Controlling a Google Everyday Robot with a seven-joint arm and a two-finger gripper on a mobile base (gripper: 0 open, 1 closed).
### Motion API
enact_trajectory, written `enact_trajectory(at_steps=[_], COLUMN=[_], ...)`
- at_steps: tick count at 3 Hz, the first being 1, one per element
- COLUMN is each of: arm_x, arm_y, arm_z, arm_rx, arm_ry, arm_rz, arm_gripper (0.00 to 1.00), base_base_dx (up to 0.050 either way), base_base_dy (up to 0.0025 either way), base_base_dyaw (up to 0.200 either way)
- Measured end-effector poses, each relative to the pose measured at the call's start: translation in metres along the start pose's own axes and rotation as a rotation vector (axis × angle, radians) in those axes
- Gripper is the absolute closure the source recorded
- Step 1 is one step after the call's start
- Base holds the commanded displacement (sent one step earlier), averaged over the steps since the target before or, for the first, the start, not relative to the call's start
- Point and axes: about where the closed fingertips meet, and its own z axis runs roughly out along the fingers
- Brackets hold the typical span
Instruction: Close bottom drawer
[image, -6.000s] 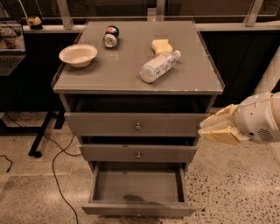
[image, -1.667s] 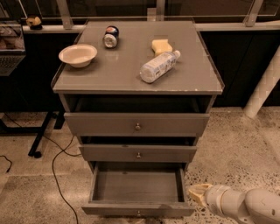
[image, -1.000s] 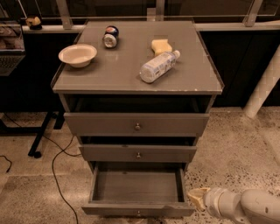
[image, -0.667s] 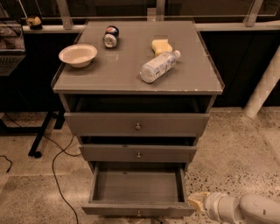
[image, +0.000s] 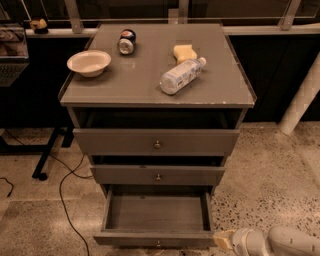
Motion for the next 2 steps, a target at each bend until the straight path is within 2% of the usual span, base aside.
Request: enact_trajectory(at_steps=[1, 2], arm_x=[0.025, 0.041], arm_y=[-0.012, -0.019], arm_z=[0.023, 0.039], arm_rx=[-0.037, -0.046], arm_ry=[0.037, 0.071], arm_rz=[0.052, 0.084], arm_gripper=[1.00, 1.00], base_base_dx=[0.000, 0.000], base_base_dy=[0.00000, 0.00000], base_base_dyaw=[0.000, 0.000])
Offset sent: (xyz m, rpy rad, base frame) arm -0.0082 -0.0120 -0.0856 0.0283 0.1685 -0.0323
